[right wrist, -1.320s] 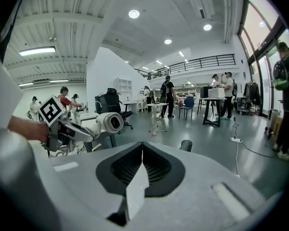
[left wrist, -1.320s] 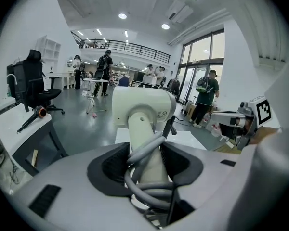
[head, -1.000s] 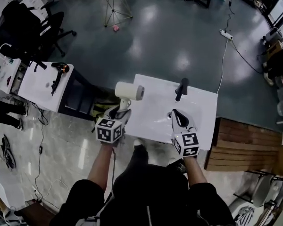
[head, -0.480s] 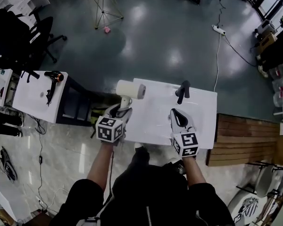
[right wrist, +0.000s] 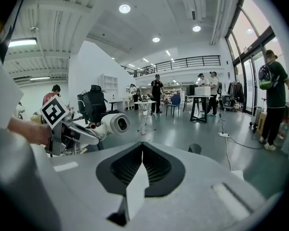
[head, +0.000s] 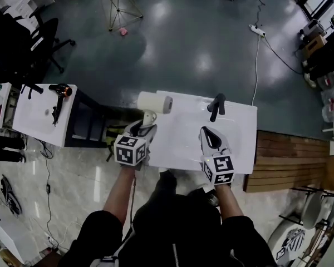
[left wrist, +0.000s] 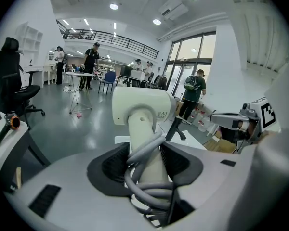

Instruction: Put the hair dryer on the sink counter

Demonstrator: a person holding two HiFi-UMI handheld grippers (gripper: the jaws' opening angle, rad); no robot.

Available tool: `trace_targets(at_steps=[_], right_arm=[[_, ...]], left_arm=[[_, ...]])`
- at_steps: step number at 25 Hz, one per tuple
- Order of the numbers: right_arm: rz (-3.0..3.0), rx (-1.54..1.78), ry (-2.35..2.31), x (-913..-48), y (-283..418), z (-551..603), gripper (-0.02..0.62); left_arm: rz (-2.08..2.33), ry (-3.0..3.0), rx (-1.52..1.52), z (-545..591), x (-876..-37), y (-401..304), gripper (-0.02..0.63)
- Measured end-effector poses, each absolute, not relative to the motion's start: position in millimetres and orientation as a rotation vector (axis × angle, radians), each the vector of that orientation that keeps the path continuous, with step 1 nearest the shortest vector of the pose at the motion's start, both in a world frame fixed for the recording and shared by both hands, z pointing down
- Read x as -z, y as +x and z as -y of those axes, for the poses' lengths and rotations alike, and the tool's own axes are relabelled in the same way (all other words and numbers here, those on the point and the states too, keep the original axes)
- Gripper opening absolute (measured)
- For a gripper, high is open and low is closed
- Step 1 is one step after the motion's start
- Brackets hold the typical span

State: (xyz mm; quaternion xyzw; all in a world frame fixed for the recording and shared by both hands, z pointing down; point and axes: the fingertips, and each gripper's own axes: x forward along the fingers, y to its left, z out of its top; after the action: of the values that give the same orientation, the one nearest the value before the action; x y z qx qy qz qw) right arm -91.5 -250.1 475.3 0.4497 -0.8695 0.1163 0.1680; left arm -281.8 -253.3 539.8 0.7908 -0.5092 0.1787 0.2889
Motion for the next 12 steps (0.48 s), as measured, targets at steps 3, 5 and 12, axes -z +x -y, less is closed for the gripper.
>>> trace_targets(at_steps=[3, 5, 12], right_arm=[[2.467, -0.337, 1.282, -477.0, -91.9, 250.1, 0.005], [2.460, -0.338, 1.283, -478.5, -90.6, 249.8, 0.005], [2.425, -0.354, 1.304, -485.3, -80.1, 251.6, 0.005]], left_arm=[[1.349, 2.110, -0.481, 257.6, -544.1, -278.2, 0.199], [1.345, 2.109, -0.480, 260.6, -546.6, -275.7, 0.201], [1.324, 2.103, -0.479, 273.4, -557.6, -269.9, 0.201]])
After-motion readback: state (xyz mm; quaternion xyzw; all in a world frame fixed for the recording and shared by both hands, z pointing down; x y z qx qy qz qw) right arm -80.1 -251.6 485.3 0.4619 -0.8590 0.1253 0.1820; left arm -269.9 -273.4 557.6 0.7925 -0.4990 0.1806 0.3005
